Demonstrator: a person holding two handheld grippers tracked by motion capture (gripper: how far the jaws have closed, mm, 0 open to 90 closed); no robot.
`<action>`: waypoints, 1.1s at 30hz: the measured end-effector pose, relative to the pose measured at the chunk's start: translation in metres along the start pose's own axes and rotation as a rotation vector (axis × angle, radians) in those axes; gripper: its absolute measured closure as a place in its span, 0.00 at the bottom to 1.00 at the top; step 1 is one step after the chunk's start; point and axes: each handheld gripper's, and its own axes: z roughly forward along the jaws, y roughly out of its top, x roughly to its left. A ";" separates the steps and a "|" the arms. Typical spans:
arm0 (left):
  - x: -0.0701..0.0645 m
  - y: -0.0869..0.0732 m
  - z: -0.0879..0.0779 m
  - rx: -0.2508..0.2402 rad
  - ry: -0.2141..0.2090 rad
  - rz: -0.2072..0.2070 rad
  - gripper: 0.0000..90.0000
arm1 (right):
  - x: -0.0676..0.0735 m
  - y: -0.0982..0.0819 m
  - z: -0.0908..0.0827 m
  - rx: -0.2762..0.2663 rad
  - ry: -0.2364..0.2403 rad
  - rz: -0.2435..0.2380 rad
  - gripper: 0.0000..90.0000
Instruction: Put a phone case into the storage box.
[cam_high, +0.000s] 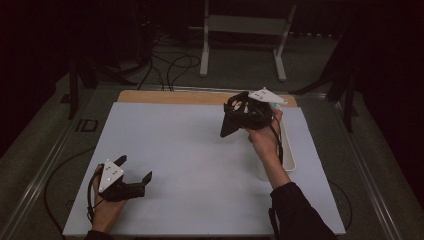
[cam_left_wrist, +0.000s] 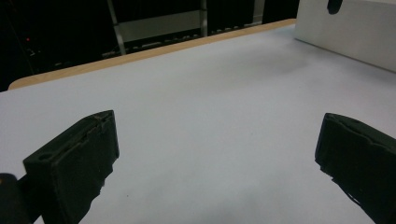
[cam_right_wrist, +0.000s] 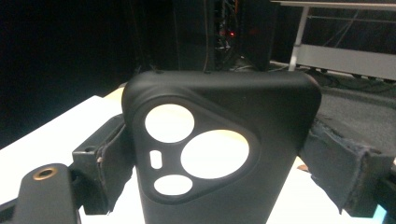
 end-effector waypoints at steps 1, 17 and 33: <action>0.000 0.000 0.000 0.000 -0.001 0.000 0.00 | -0.002 0.000 0.000 0.001 -0.002 0.004 0.16; 0.000 0.000 0.000 0.005 -0.002 0.002 0.00 | -0.032 0.012 -0.002 0.000 -0.094 0.020 0.16; 0.000 0.000 0.001 0.006 -0.001 0.002 0.00 | -0.053 0.016 -0.005 -0.001 -0.158 0.043 0.16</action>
